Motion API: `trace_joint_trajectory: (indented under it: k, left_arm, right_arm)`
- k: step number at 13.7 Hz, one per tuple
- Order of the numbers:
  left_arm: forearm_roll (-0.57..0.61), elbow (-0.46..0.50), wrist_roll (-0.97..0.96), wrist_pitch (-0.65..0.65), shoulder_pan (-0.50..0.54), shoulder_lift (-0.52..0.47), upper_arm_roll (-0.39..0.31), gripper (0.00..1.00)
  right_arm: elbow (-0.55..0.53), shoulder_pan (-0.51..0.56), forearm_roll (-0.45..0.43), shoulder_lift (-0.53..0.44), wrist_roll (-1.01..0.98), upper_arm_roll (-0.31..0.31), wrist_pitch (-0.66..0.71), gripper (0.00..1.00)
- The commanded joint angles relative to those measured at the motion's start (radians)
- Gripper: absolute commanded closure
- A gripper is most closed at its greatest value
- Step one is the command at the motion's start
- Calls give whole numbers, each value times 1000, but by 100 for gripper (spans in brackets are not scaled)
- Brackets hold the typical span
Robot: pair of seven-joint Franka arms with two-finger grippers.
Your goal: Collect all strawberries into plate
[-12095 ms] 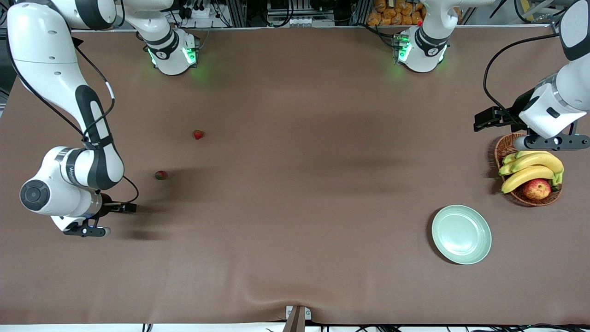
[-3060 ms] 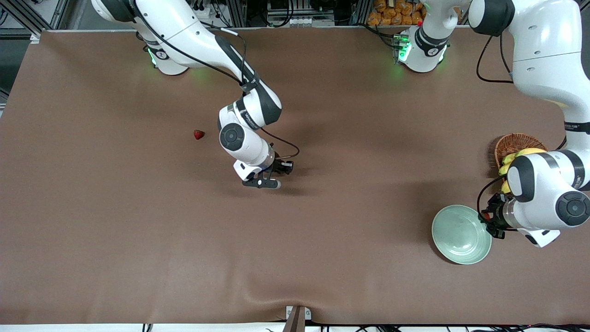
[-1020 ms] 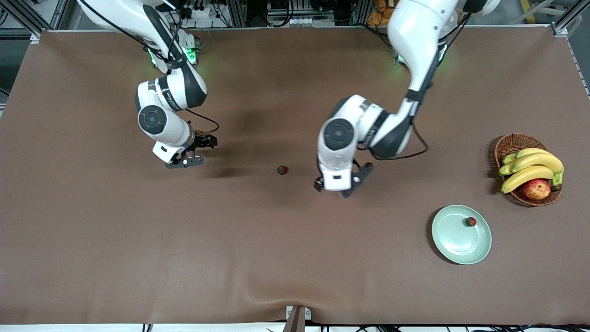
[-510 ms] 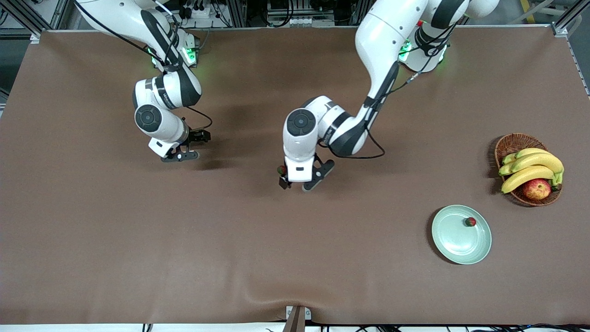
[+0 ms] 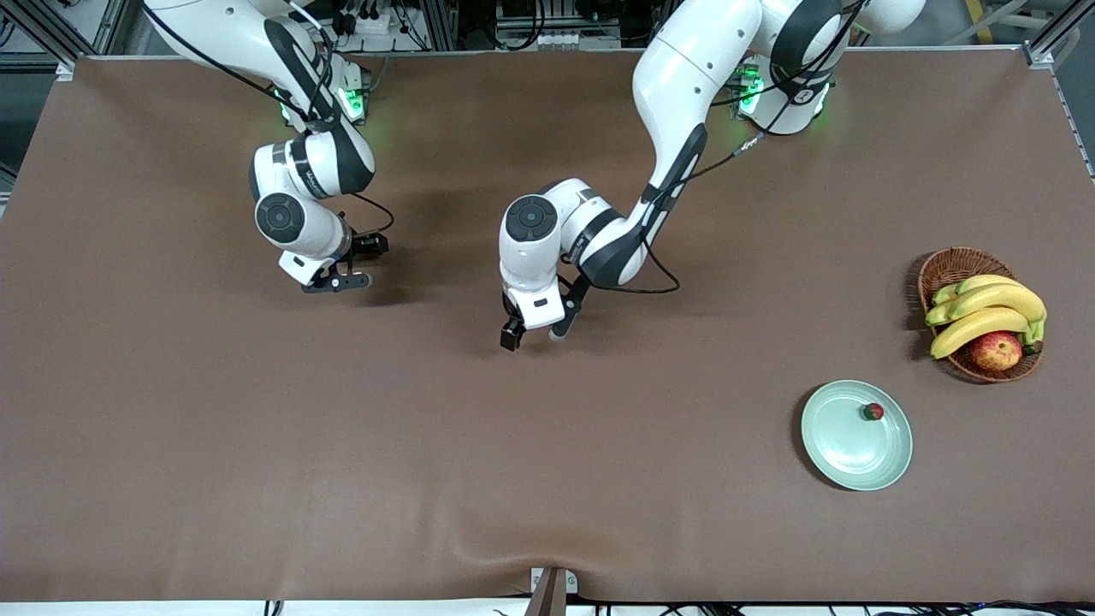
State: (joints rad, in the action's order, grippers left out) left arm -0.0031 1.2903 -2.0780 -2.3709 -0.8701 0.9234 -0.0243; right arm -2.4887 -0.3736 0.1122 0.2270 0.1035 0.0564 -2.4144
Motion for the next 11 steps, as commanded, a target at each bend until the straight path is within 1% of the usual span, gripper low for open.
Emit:
trace_joint_trajectory:
  k: [1, 4, 6, 9, 10, 11]
  left_arm:
    - [14, -34, -144, -19, -18, 32, -9, 0]
    - [11, -28, -200, -19, -21, 38, -9, 0]
    - [9, -26, -223, -15, -26, 38, -9, 0]
    - [8, -17, -224, -13, -36, 37, -8, 0]
    - [8, -17, -224, -13, -36, 38, -8, 0]
    - [5, -17, -226, -13, -36, 40, -8, 0]
  right_arm:
    - [-25, 13, -17, -15, 5, -15, 9, 28]
    - [-25, 10, -14, -15, 8, -16, 26, 40]
    - [-22, 9, -11, -6, 10, -16, 23, 50]
    - [-16, -1, 6, 6, 10, -16, 12, 54]
    - [-16, -2, 18, 6, 10, -18, 12, 57]
    - [-15, -2, 21, 6, 10, -18, 12, 65]
